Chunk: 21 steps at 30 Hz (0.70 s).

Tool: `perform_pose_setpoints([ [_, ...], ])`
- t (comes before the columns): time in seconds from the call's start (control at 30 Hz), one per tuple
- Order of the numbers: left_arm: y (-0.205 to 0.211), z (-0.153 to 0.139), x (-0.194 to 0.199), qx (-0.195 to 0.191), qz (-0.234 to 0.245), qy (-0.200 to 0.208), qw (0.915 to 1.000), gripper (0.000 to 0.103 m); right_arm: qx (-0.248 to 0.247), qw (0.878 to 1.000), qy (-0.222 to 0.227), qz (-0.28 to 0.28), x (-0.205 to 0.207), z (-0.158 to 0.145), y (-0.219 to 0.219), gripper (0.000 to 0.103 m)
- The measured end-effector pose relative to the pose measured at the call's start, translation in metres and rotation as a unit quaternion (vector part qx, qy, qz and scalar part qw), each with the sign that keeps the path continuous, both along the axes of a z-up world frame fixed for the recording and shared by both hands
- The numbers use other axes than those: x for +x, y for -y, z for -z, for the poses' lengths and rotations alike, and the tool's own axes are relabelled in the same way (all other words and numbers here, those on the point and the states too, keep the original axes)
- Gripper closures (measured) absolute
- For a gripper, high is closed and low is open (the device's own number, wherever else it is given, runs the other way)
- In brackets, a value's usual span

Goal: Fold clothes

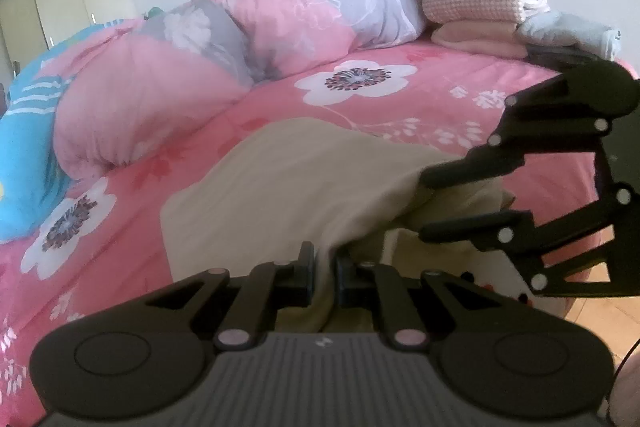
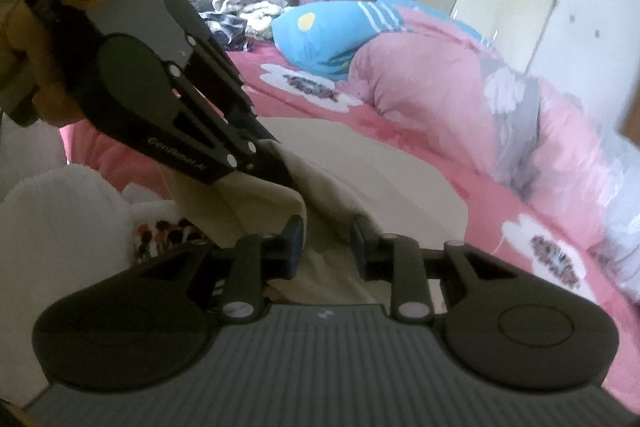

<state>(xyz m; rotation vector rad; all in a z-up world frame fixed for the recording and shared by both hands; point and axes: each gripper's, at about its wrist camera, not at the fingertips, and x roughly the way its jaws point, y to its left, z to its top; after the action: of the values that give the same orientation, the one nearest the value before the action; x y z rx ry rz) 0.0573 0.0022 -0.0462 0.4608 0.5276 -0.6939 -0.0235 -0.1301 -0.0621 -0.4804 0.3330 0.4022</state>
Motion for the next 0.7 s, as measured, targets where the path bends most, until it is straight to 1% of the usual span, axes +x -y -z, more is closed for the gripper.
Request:
perform_pose_setpoints([
  [0.07, -0.001, 0.000, 0.002, -0.005, -0.002, -0.003, 1.0000, 0.092, -0.012, 1.000, 0.015, -0.010, -0.003, 0.000, -0.001, 0.078],
  [0.2, -0.001, -0.002, 0.003, -0.012, -0.006, -0.003, 0.9999, 0.092, -0.021, 0.999, 0.001, -0.035, -0.003, 0.004, -0.003, 0.081],
  [0.27, -0.001, -0.004, 0.002, -0.015, -0.007, -0.002, 0.9999, 0.092, -0.015, 0.999, -0.003, -0.039, -0.002, 0.005, -0.003, 0.098],
  [0.4, -0.002, -0.008, -0.001, -0.020, -0.007, 0.004, 0.9998, 0.092, -0.003, 1.000, 0.000, -0.028, 0.007, 0.006, -0.002, 0.100],
  [0.53, -0.001, -0.010, -0.003, -0.026, -0.010, 0.008, 0.9996, 0.092, 0.022, 1.000, -0.011, -0.016, 0.019, 0.006, -0.002, 0.102],
  [0.63, -0.001, -0.011, -0.004, -0.029, -0.010, 0.009, 0.9995, 0.092, 0.072, 0.997, -0.038, -0.009, 0.030, 0.004, 0.002, 0.103],
  [0.7, -0.002, -0.009, -0.006, -0.027, -0.005, 0.008, 0.9996, 0.092, 0.088, 0.995, -0.051, 0.003, 0.037, 0.005, 0.003, 0.103],
])
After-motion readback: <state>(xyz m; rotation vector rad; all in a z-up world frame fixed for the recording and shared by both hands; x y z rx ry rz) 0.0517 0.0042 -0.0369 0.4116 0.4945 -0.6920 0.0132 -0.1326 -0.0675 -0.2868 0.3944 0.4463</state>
